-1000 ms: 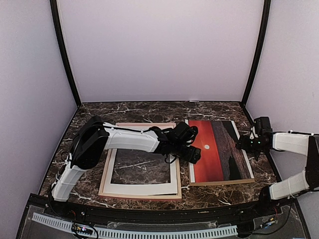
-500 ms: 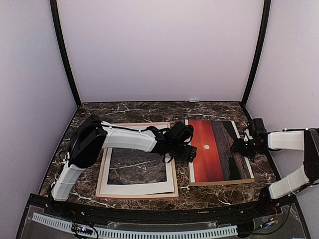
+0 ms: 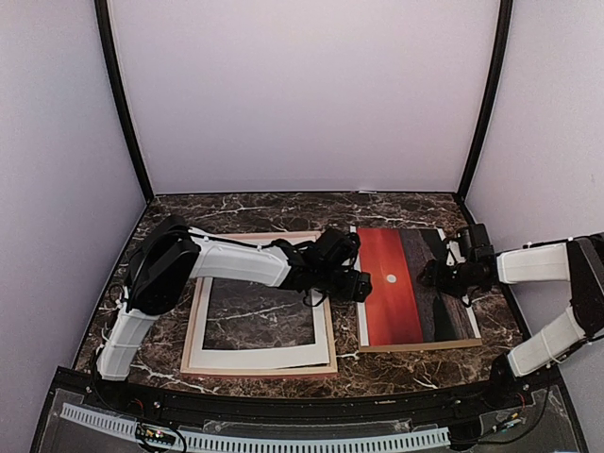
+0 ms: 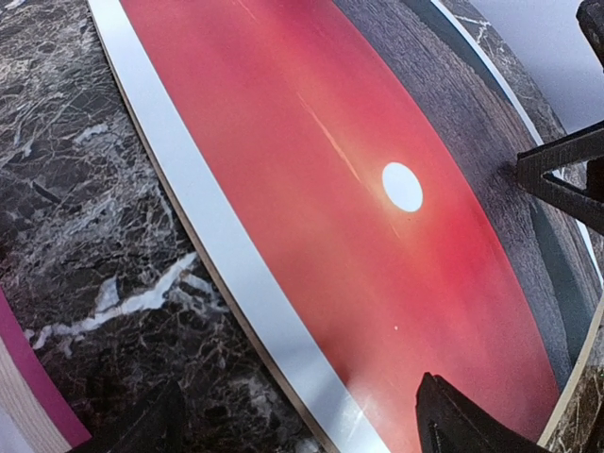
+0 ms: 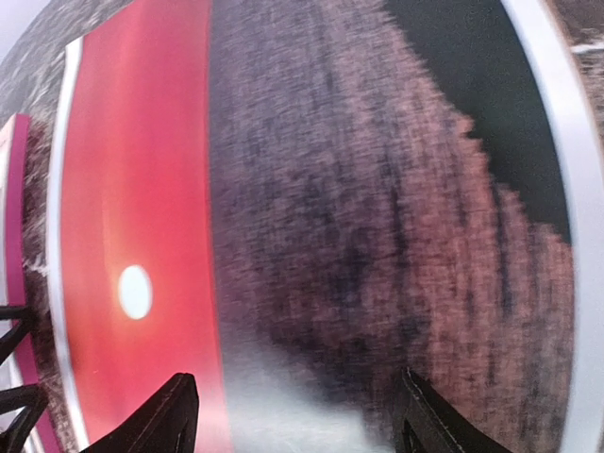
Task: Put the photo into the frame
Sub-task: Pick up the photo from the backboard.
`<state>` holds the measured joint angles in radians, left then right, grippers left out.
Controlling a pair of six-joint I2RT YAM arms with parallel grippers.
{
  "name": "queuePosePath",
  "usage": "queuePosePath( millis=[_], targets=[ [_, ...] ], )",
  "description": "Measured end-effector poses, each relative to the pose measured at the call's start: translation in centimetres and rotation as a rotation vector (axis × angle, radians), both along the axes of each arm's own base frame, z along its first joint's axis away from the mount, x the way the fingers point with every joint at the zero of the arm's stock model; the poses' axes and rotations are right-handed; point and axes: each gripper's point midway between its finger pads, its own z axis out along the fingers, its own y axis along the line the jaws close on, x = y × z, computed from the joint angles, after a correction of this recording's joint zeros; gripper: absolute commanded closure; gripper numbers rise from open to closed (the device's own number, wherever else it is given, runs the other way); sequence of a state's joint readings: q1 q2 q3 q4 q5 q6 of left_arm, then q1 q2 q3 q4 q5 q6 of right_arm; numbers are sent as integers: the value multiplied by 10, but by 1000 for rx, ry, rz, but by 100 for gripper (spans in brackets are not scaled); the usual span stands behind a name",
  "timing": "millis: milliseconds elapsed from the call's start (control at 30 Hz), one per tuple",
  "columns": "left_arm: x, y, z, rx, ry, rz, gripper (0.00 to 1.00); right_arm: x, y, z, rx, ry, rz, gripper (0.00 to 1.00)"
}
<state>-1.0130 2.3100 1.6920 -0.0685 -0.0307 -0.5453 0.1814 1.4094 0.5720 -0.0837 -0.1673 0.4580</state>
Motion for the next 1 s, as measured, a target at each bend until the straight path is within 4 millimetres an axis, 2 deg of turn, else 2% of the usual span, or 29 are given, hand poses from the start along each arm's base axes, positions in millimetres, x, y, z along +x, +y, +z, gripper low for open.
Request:
queuePosePath(
  millis=[167,267,367,467,667,800,1000],
  targets=[
    [0,-1,1,-24,15,-2,17,-5,21,3,89,1,63,28],
    [0,-2,0,-31,18,-6,20,-11,17,7,79,10,40,23],
    [0,-2,0,-31,17,-7,21,-13,0,14,22,-1,-24,20],
    [0,-2,0,-34,10,-10,23,-12,-28,21,-49,-21,-121,19],
    [-3,-3,1,-43,5,-35,23,-14,-73,15,-141,4,-261,19],
    [-10,-5,1,-51,14,-63,23,-16,-86,8,-162,29,-298,19],
    [-25,-13,0,-59,33,-113,24,-22,-94,-1,-154,61,-319,19]
  ],
)
